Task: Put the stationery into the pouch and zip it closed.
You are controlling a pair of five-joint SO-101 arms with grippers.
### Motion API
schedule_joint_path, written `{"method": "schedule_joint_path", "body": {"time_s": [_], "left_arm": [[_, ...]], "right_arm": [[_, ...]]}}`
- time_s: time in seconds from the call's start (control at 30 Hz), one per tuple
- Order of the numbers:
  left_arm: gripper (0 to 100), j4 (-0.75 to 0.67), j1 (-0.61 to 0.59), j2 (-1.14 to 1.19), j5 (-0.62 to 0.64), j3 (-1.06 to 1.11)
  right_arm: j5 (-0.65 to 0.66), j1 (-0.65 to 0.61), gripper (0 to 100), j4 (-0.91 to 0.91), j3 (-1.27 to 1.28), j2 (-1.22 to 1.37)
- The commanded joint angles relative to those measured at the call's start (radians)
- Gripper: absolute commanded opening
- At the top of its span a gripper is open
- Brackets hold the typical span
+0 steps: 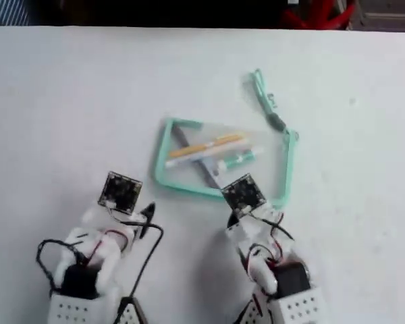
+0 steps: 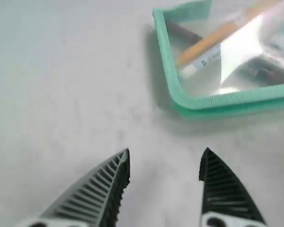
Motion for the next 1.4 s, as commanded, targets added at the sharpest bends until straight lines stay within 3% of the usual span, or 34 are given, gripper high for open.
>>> {"method": "schedule_joint_path", "body": {"time_s": [0.0, 0.23, 0.4, 0.63, 0.97, 1.17, 1.37], "left_arm": [[24, 0.147, -0.013, -0.008, -0.006, -0.003], [24, 0.227, -0.005, -0.008, 0.000, -0.003], [23, 0.226, -0.012, -0.008, 0.002, -0.003], [13, 0.226, -0.012, -0.008, 0.000, -0.003], [12, 0.226, -0.010, -0.008, -0.003, -0.003], [12, 0.226, -0.010, -0.008, -0.003, -0.003], [12, 0.226, -0.010, -0.008, -0.003, -0.003]], "right_arm": [[0.002, 0.010, 1.8, 0.005, 0.025, -0.015], [0.002, 0.001, 1.8, 0.185, 0.025, -0.013], [-0.005, 0.008, 1.8, 0.186, 0.025, -0.013], [-0.005, 0.008, 1.8, 0.186, 0.025, -0.013], [-0.006, 0.010, 1.8, 0.186, 0.025, -0.013], [-0.002, 0.111, 1.8, 0.186, 0.025, -0.013], [0.000, 0.114, 1.8, 0.186, 0.025, -0.013]]}}
